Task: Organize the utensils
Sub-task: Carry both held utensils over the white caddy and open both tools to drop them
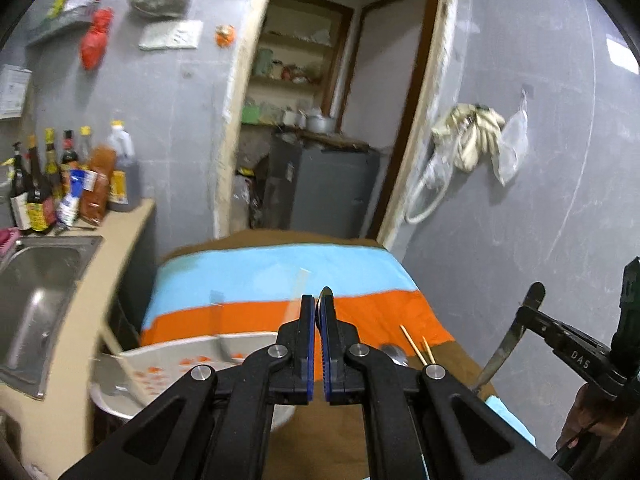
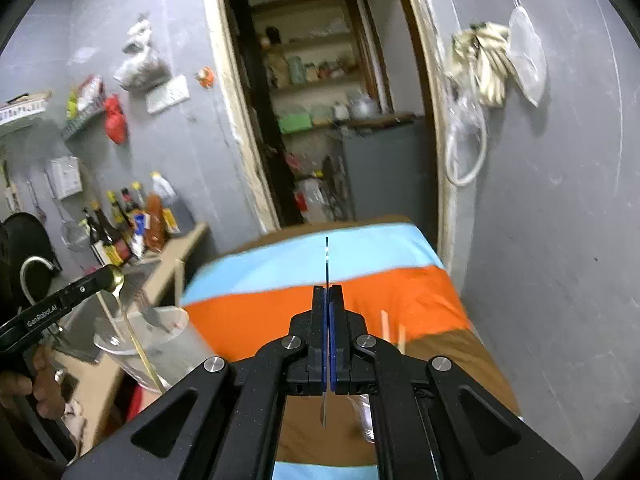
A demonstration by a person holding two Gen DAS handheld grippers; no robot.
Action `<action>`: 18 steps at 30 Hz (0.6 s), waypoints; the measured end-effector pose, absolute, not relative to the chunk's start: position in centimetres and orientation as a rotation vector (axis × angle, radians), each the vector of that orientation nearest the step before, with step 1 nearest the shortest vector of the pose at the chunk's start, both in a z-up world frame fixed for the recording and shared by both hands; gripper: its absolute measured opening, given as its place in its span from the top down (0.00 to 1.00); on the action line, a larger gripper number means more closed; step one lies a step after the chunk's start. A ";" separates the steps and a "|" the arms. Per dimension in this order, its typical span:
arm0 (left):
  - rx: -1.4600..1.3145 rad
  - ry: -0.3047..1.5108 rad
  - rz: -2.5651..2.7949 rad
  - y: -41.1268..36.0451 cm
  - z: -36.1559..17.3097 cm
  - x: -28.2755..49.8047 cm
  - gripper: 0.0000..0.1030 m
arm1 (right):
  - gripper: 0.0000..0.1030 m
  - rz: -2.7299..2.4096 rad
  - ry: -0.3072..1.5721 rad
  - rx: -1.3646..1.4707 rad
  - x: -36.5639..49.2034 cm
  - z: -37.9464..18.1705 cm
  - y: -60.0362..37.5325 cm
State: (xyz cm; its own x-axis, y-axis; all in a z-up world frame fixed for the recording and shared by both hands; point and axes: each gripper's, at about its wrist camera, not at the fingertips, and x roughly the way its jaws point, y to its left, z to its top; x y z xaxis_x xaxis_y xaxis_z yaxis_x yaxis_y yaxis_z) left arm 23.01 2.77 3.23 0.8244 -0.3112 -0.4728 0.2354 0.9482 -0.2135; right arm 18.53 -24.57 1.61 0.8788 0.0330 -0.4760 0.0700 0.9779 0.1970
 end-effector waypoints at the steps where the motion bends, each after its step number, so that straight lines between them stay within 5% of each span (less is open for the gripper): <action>1: -0.158 0.517 -0.277 3.9 3.5 22.8 0.97 | 0.99 -0.005 0.481 0.211 18.6 2.2 -23.7; 18: -0.091 0.368 0.030 15.9 6.9 22.7 0.97 | 0.99 0.326 0.318 0.137 23.8 7.6 -7.8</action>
State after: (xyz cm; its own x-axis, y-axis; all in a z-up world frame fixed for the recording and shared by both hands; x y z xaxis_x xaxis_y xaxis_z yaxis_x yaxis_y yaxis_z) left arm 22.71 15.90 6.93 0.9325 0.0123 -0.3609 -0.0454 0.9955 -0.0836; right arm 23.76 -7.80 7.58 0.8983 0.3351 -0.2842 -0.2922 0.9387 0.1831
